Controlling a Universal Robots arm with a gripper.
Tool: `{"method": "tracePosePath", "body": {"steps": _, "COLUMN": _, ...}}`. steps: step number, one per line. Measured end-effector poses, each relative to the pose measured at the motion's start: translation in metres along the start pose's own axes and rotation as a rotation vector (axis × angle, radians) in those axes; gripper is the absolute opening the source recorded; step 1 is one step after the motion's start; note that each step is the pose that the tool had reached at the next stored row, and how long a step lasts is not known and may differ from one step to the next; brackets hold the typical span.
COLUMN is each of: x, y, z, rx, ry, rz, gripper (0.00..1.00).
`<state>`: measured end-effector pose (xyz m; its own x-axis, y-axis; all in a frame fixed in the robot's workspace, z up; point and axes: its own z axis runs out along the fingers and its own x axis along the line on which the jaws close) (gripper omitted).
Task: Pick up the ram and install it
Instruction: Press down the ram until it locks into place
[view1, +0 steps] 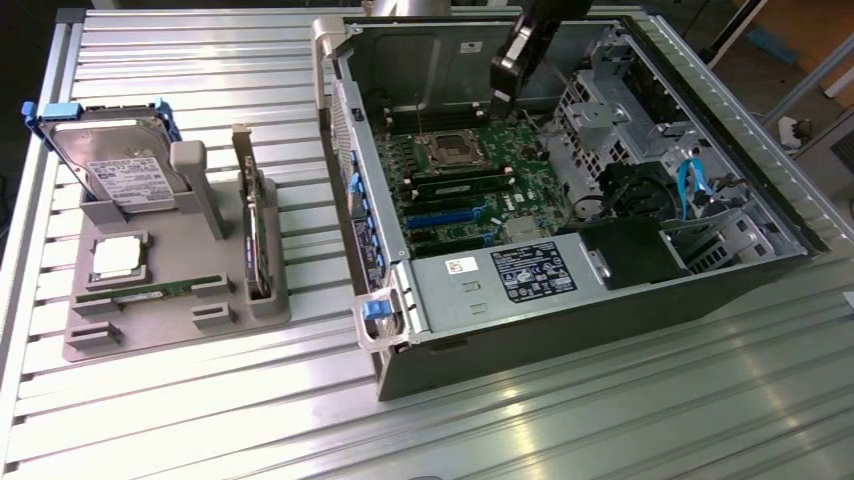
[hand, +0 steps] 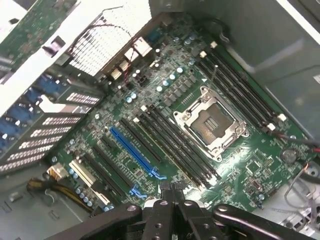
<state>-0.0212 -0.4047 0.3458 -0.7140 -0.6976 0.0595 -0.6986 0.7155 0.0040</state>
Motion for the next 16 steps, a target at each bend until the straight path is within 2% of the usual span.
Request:
{"method": "tracePosePath", "body": {"steps": 2, "x": 0.0000, "y": 0.0000, "z": 0.0002, "rx": -0.0021, "ry": -0.0001, "rz": 0.036, "gripper": 0.11}}
{"method": "tracePosePath", "body": {"steps": 4, "x": -0.0001, "y": 0.0000, "z": 0.0007, "rx": -0.0058, "ry": -0.0005, "rz": 0.097, "gripper": 0.11}}
{"method": "tracePosePath", "body": {"steps": 16, "x": -0.0001, "y": 0.0000, "z": 0.0021, "rx": -0.0192, "ry": -0.0013, "rz": 0.323, "gripper": 0.11}}
